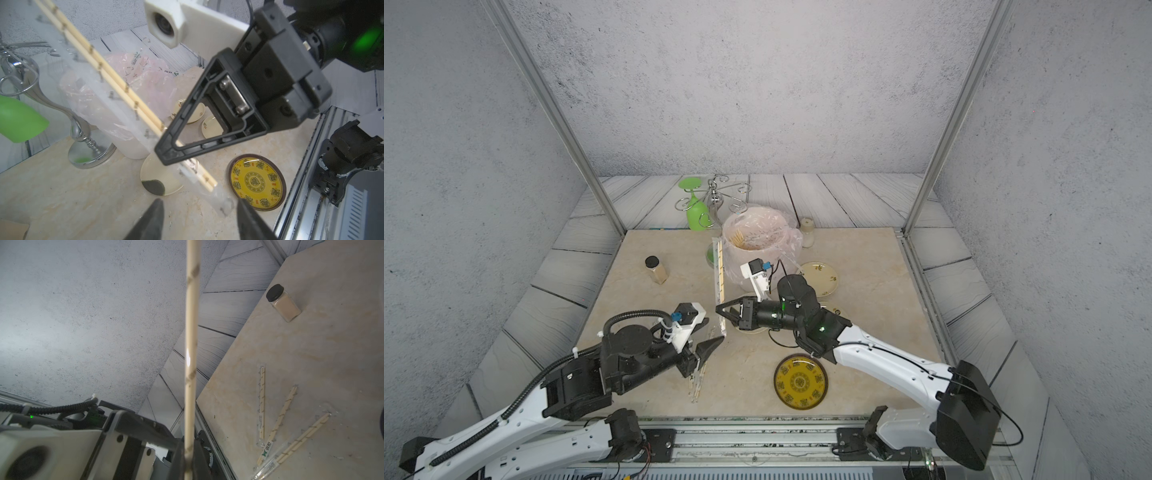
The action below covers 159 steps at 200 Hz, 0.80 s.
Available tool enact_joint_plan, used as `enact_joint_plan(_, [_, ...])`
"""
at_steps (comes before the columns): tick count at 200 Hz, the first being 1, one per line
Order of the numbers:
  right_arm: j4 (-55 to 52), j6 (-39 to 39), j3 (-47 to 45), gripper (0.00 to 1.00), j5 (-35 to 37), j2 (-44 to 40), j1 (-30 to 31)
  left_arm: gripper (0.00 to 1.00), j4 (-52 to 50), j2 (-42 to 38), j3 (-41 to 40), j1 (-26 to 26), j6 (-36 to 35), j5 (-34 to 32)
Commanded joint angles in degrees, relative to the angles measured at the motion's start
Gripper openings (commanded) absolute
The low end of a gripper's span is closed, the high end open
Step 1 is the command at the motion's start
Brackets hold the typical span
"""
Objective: Remove the packaging of disposable chopsticks
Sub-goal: Pick up the disposable chopsticks from the center of the board.
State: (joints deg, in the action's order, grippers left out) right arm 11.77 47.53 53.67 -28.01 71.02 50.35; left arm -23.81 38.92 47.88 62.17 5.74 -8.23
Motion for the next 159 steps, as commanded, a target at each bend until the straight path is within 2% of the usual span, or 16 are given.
enact_joint_plan(1, [-8.3,-18.0,0.1,0.0,2.6,-7.6,-0.7,0.99,-2.5,-1.1,3.9,0.2,0.8,5.7])
enact_joint_plan(15, [-14.6,-29.4,0.8,0.0,1.0,-11.0,-1.0,0.99,-2.8,-0.6,6.4,0.1,-0.4,10.8])
enact_joint_plan(25, [-19.4,-37.5,1.4,0.0,-0.7,-12.8,-1.4,0.99,-3.4,1.1,9.3,-0.1,-0.5,10.3])
enact_joint_plan(46, [-23.9,-44.7,0.4,0.0,-0.9,-16.3,-3.5,0.99,-5.5,8.2,17.6,-2.9,-3.3,10.9])
enact_joint_plan(63, [-24.7,-45.6,-0.6,0.0,0.4,-17.6,-6.4,0.99,-5.3,14.3,24.5,-8.9,-5.4,18.7])
enact_joint_plan(79, [-24.6,-45.7,-0.9,0.0,0.1,-17.7,-9.7,0.98,-1.2,18.1,28.0,-18.4,-4.3,29.9])
enact_joint_plan(92, [-22.7,-46.0,-1.7,0.0,-1.4,-17.4,-11.9,0.91,3.2,20.7,29.5,-25.7,-2.6,40.2])
enact_joint_plan(106, [-21.3,-46.9,-1.7,0.0,-3.7,-16.4,-13.7,0.81,7.1,24.1,31.5,-31.2,-1.4,50.5])
enact_joint_plan(116, [-20.4,-47.2,-1.5,0.0,-5.8,-15.4,-14.5,0.78,7.9,26.7,33.3,-33.2,-1.7,56.9])
enact_joint_plan(130, [-20.4,-47.7,-0.4,0.0,-8.5,-13.5,-14.9,0.78,7.5,29.6,35.1,-34.1,-2.7,62.4])
enact_joint_plan(143, [-20.7,-47.7,0.8,0.0,-11.5,-11.5,-14.9,0.78,8.5,30.4,34.4,-34.2,-3.4,64.7])
enact_joint_plan(159, [-20.5,-46.8,1.5,0.0,-15.1,-9.2,-15.0,0.78,16.0,28.9,29.6,-34.7,-0.7,66.1])
